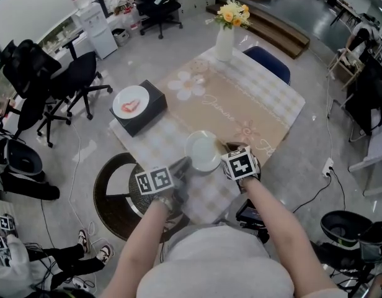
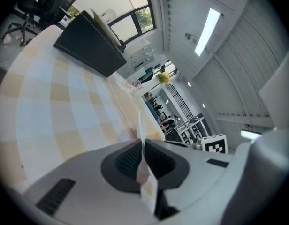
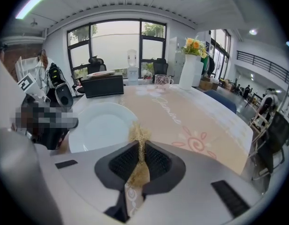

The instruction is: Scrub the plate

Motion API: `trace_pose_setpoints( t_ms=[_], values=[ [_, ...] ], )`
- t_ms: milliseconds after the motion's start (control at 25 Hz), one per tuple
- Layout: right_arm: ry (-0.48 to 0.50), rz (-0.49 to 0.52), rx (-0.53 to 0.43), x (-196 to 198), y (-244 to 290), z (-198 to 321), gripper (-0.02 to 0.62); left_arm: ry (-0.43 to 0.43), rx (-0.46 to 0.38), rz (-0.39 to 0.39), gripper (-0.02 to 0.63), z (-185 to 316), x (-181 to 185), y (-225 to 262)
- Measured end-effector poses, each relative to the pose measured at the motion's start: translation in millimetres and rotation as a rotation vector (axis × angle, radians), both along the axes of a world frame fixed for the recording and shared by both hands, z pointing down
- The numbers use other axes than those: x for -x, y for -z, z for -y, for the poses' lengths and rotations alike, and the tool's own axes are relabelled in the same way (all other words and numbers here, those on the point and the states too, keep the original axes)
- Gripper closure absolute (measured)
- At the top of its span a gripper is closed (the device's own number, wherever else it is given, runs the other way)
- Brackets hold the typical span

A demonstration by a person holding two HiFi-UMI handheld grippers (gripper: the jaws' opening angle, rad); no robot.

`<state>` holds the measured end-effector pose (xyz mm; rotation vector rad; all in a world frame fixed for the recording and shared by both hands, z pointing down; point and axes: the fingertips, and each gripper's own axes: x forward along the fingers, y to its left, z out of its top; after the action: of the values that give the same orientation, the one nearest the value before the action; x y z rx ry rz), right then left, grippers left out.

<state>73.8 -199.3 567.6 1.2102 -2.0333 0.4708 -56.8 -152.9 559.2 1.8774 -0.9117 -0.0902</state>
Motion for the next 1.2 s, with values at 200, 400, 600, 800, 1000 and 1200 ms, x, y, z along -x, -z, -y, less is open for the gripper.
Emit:
trace_pose_setpoints(
  t_ms=[200, 400, 600, 800, 1000, 1200],
  values=[
    [-0.077, 0.069, -0.068, -10, 15, 11, 0.554, -0.014, 0.025, 0.008, 0.589, 1, 0, -3],
    [-0.191, 0.174, -0.12, -33, 38, 23, 0.554, -0.053, -0.062, 0.067, 0.589, -3, -3, 2],
    [-0.259, 0.264, -0.132, -43, 54, 27, 0.554, -0.156, -0.226, 0.209, 0.589, -4, -13, 20],
    [-0.274, 0.305, -0.159, -44, 67, 28, 0.554, -0.248, -0.406, 0.371, 0.589, -2, -26, 41],
    [-0.227, 0.31, -0.197, -40, 74, 27, 0.554, -0.323, -0.624, 0.602, 0.59, 2, -29, 57],
    [-0.203, 0.337, -0.219, -42, 82, 20, 0.554, -0.439, -0.882, 0.953, 0.589, -1, -30, 65]
  ],
)
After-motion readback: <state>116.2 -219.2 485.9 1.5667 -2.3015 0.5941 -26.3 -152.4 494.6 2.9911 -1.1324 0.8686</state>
